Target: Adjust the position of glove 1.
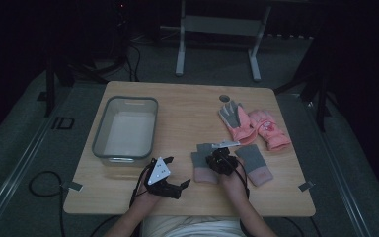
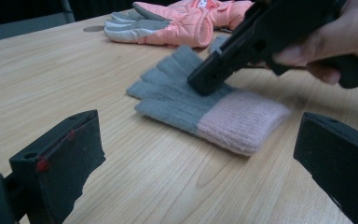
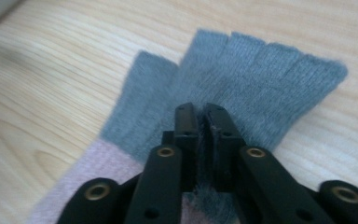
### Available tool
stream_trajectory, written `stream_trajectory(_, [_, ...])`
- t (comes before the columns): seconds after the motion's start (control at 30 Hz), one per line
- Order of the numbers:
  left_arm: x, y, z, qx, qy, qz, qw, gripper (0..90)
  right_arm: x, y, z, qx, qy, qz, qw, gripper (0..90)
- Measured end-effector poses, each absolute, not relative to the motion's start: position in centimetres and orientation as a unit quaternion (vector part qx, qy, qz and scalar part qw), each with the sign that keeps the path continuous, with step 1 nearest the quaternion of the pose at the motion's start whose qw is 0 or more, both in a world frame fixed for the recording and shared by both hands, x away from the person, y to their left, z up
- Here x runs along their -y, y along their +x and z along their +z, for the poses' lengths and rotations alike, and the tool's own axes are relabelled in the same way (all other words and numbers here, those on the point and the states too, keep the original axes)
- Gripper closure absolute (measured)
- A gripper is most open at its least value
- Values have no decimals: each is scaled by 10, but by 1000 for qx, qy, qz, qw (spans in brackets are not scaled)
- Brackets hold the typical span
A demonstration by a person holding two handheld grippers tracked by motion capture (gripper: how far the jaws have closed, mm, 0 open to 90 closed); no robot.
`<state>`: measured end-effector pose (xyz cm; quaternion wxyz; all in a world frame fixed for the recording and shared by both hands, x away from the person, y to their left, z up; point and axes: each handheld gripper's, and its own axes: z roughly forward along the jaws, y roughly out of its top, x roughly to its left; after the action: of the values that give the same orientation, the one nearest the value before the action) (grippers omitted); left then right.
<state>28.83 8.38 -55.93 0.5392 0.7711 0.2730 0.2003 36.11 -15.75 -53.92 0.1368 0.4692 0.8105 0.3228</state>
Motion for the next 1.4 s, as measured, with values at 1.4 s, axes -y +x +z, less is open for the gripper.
stream_trajectory(1.4, [-83, 288, -559, -273, 770, 203, 539, 9, 325, 384, -527, -878, 332, 307, 156, 653])
